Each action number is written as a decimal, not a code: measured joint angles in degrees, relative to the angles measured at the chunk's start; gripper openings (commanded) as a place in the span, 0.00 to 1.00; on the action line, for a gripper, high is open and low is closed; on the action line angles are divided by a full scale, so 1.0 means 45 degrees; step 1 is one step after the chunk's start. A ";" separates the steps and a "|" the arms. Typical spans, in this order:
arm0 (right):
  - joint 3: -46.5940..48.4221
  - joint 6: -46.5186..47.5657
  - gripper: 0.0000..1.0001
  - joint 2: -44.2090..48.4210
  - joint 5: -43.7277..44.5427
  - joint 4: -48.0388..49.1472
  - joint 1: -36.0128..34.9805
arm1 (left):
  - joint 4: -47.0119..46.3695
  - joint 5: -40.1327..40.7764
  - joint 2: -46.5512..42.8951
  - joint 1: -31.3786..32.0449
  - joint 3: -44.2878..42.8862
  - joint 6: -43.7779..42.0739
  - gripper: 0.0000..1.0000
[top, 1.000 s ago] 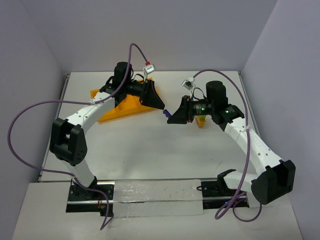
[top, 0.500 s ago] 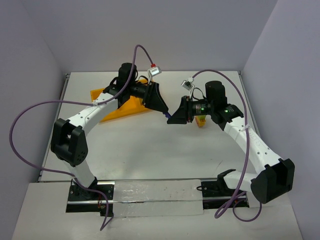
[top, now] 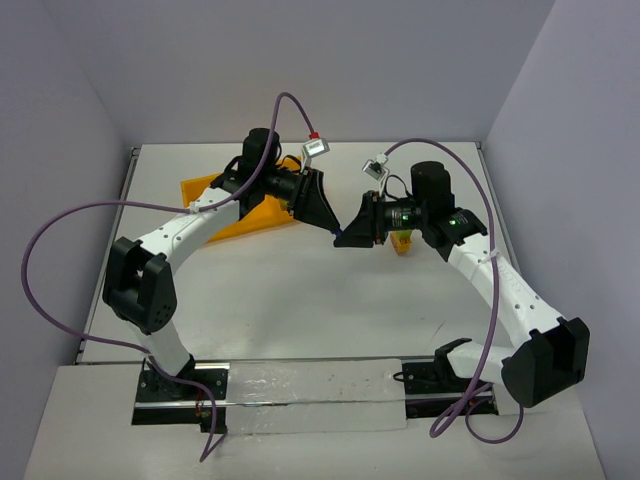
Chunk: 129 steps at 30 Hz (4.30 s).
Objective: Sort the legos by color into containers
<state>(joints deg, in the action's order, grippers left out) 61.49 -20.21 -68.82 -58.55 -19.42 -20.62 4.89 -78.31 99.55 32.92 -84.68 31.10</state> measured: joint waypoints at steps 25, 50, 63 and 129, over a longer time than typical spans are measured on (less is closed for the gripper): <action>0.0878 0.1308 0.88 0.0050 0.3136 -0.2760 0.0145 | 0.2846 0.2389 -0.0009 -0.1256 -0.0800 -0.1218 0.00; -0.0005 0.0116 0.88 0.2500 1.2296 -0.3414 0.0259 | 0.6771 2.0709 0.0291 -0.5836 -0.1557 -0.0642 0.00; 0.0000 -0.0219 0.89 0.1980 1.3790 -0.3692 0.0344 | 0.6475 2.0977 0.1030 -0.5813 -0.0471 -0.0343 0.69; 0.1318 -0.0368 0.14 -0.4510 1.5802 -0.2526 -0.2541 | 0.7277 1.9269 -0.1860 -0.2379 -0.1656 -0.1068 0.99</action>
<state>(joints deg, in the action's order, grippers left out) 67.43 -21.87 -89.11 12.56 -30.78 -32.06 37.63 8.40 91.18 22.22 -92.14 26.29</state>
